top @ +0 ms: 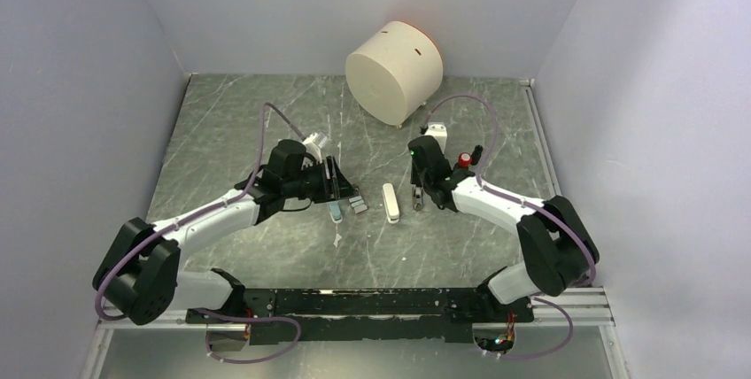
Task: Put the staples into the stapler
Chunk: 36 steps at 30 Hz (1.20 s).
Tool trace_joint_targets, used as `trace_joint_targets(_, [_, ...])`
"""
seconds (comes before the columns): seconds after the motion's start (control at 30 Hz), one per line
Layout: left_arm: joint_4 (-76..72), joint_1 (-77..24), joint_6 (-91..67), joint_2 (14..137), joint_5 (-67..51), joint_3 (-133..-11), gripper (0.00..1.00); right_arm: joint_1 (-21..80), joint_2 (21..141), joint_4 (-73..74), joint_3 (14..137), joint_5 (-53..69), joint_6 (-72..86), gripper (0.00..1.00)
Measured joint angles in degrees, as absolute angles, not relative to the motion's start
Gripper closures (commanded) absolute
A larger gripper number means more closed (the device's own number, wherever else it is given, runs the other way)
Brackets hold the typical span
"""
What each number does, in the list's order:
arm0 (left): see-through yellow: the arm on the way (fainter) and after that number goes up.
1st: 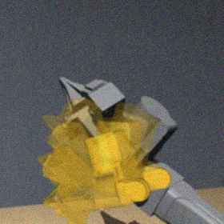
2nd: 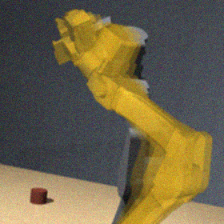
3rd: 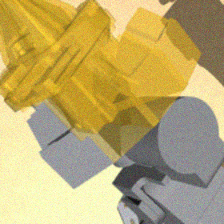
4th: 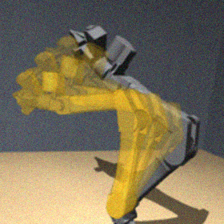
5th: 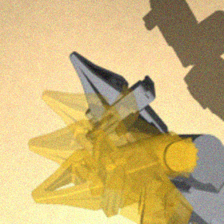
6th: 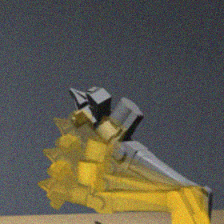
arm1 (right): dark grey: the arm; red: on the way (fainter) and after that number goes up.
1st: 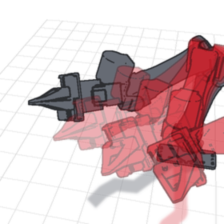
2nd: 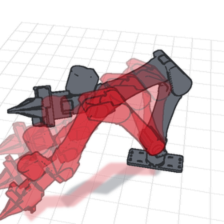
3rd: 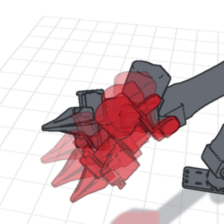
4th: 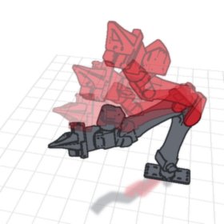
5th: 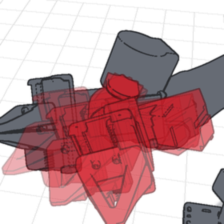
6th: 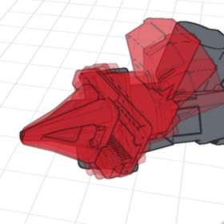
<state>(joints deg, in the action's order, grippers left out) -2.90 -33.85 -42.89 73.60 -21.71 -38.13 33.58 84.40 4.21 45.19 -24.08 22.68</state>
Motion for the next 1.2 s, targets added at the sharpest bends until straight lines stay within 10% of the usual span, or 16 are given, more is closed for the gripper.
trace_joint_targets(1.2, [-3.97, -39.33, -44.73, 108.55, -21.41, -66.96, 0.58, 34.2, 91.61, -2.94, 50.78, -28.58, 21.23, 0.76])
